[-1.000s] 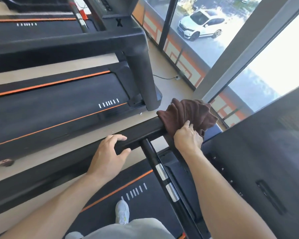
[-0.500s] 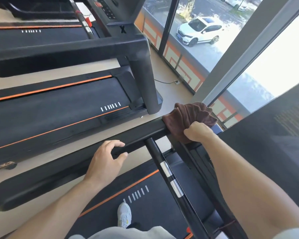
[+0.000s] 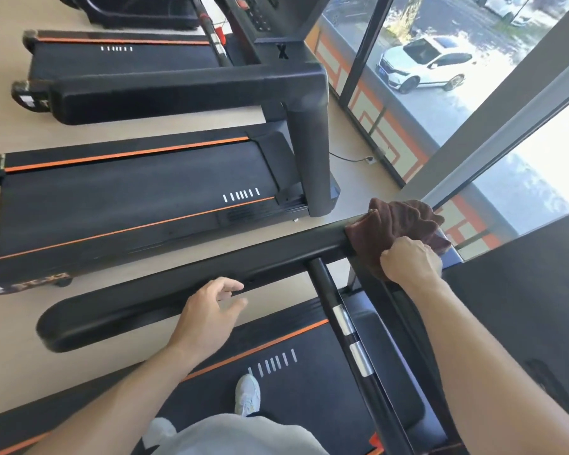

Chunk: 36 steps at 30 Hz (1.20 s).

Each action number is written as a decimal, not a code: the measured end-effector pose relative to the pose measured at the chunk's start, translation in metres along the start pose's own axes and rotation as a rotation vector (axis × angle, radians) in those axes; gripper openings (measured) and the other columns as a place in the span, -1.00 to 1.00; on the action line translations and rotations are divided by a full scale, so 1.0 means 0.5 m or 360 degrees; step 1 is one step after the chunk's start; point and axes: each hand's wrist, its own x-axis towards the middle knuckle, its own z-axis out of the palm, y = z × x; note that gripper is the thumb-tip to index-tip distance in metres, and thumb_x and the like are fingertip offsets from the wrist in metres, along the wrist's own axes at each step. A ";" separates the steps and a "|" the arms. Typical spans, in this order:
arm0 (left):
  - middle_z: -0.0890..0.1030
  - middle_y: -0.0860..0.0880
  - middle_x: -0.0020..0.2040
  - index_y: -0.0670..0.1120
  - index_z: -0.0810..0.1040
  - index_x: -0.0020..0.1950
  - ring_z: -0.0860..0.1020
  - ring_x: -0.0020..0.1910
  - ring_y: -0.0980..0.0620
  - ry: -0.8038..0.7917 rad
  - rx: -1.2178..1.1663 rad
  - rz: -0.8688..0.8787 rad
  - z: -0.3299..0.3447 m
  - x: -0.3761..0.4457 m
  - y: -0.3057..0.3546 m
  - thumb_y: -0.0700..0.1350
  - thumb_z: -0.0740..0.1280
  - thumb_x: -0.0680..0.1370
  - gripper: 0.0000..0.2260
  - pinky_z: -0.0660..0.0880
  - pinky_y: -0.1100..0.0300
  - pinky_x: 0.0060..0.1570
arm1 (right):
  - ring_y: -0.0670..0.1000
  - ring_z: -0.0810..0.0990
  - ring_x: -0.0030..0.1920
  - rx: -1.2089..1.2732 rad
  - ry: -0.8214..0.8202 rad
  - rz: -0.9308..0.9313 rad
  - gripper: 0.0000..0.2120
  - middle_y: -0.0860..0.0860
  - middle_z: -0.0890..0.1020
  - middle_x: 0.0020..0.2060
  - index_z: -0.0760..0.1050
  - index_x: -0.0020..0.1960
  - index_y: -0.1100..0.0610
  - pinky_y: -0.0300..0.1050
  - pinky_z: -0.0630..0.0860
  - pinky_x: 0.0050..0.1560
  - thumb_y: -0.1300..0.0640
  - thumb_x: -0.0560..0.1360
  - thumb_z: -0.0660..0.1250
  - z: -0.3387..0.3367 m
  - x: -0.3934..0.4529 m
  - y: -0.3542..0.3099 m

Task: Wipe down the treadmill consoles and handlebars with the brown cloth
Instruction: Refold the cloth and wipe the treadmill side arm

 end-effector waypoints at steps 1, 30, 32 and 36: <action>0.61 0.24 0.08 0.15 0.60 0.07 0.56 0.19 0.20 -0.0032 -0.0001 -0.0007 0.007 -0.001 0.002 -0.04 0.41 0.57 -0.89 0.43 0.18 0.19 | 0.24 0.64 0.00 0.0140 -0.0043 -0.0013 -0.77 0.11 0.62 -0.08 0.55 0.00 0.19 0.03 0.57 0.05 0.06 0.59 0.20 -0.008 -0.008 -0.007; 0.67 0.18 0.00 0.10 0.63 0.03 0.59 0.01 0.28 -0.0110 -0.0011 -0.0039 0.040 -0.024 -0.007 -0.03 0.42 0.57 -0.94 0.44 0.39 -0.05 | 0.02 0.70 -0.11 0.1552 -0.0941 0.0123 -0.54 0.11 0.73 -0.03 0.67 0.01 0.18 -0.18 0.62 0.06 -0.25 0.52 0.43 0.176 -0.076 -0.080; 0.68 0.18 -0.01 0.11 0.63 0.01 0.61 0.01 0.25 -0.0105 -0.0010 -0.0030 0.048 -0.020 -0.004 -0.03 0.42 0.57 -0.95 0.46 0.33 -0.05 | -0.03 0.64 -0.11 0.1237 -0.0757 -0.0089 -0.69 0.05 0.66 -0.03 0.57 0.03 0.15 -0.28 0.55 -0.05 -0.11 0.57 0.42 0.165 -0.089 -0.092; 0.68 0.17 0.00 0.12 0.62 0.00 0.61 0.01 0.25 -0.0182 -0.0013 -0.0006 0.074 -0.015 0.014 -0.03 0.43 0.57 -0.95 0.49 0.32 0.03 | 0.17 0.60 0.21 0.0265 -0.0316 -0.0204 -0.62 0.08 0.60 0.18 0.42 0.27 0.15 0.01 0.51 0.10 -0.08 0.60 0.33 0.187 -0.131 -0.131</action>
